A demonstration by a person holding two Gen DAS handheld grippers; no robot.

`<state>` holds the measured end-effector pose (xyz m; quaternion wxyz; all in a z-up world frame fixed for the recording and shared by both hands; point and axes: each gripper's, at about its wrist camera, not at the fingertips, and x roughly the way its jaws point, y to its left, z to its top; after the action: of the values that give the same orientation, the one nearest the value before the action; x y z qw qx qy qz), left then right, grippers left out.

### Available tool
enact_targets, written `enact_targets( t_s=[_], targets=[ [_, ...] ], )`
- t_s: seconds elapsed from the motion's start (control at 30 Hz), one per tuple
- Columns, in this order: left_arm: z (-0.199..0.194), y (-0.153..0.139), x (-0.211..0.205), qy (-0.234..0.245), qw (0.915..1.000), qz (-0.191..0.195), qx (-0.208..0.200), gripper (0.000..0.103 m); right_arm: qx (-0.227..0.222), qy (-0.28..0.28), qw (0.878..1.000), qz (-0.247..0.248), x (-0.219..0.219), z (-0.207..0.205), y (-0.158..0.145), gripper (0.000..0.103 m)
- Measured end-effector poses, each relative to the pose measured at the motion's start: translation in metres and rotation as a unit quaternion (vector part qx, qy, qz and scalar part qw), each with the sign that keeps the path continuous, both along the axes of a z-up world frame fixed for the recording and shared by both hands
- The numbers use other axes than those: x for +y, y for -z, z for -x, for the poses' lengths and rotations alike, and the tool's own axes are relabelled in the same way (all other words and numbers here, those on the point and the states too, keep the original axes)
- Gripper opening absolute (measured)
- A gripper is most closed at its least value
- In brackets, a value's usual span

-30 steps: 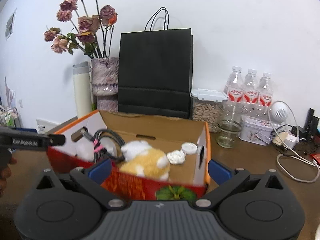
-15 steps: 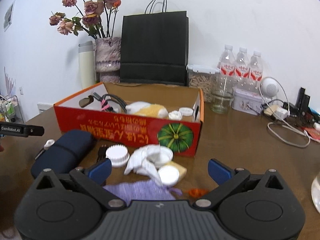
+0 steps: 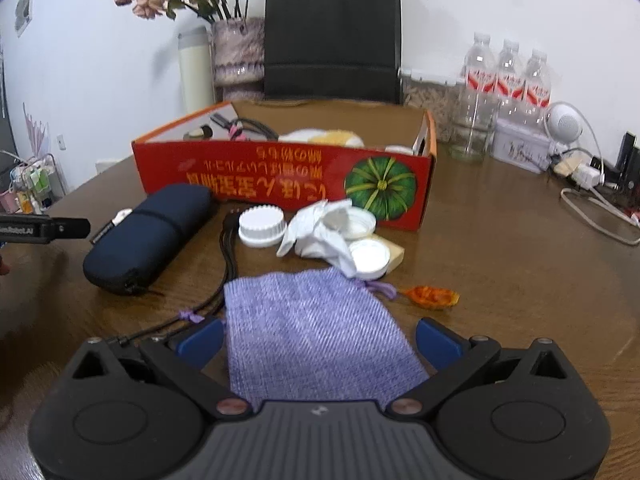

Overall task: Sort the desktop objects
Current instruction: 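Withdraw both grippers from the box back toward the table objects, then close the right gripper on the purple pouch while the left gripper grasps the black cable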

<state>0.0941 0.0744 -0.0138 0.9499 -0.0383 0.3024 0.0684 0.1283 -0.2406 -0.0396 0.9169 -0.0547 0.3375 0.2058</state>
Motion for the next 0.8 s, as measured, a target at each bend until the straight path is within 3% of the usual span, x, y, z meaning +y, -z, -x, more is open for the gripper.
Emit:
enact_targets(
  t_s=[0.1, 0.2, 0.33, 0.47, 0.67, 0.8],
  targets=[
    [0.002, 0.0, -0.001, 0.002, 1.0, 0.002, -0.001, 0.103, -0.005, -0.004, 1.0, 0.008, 0.004, 0.002, 0.003, 0.1],
    [0.005, 0.0, -0.003, 0.006, 1.0, 0.004, -0.002, 0.103, -0.011, -0.007, 1.0, 0.005, 0.004, 0.005, 0.001, 0.087],
    [0.009, -0.001, -0.006, 0.009, 0.9999, 0.008, -0.003, 0.103, -0.019, 0.001, 1.0, -0.006, 0.0, 0.008, -0.004, 0.04],
    [0.011, -0.002, -0.011, 0.013, 0.9998, 0.015, -0.002, 0.103, -0.017, -0.001, 1.0, -0.025, -0.006, 0.012, -0.006, 0.014],
    [0.014, -0.011, -0.03, 0.037, 0.9985, 0.037, -0.013, 0.103, -0.039, -0.006, 0.998, -0.042, -0.013, 0.028, -0.013, 0.01],
    [0.01, -0.02, -0.058, 0.07, 0.9968, 0.031, -0.021, 0.103, -0.057, -0.001, 0.997, -0.056, -0.021, 0.035, -0.022, 0.01]
  ],
)
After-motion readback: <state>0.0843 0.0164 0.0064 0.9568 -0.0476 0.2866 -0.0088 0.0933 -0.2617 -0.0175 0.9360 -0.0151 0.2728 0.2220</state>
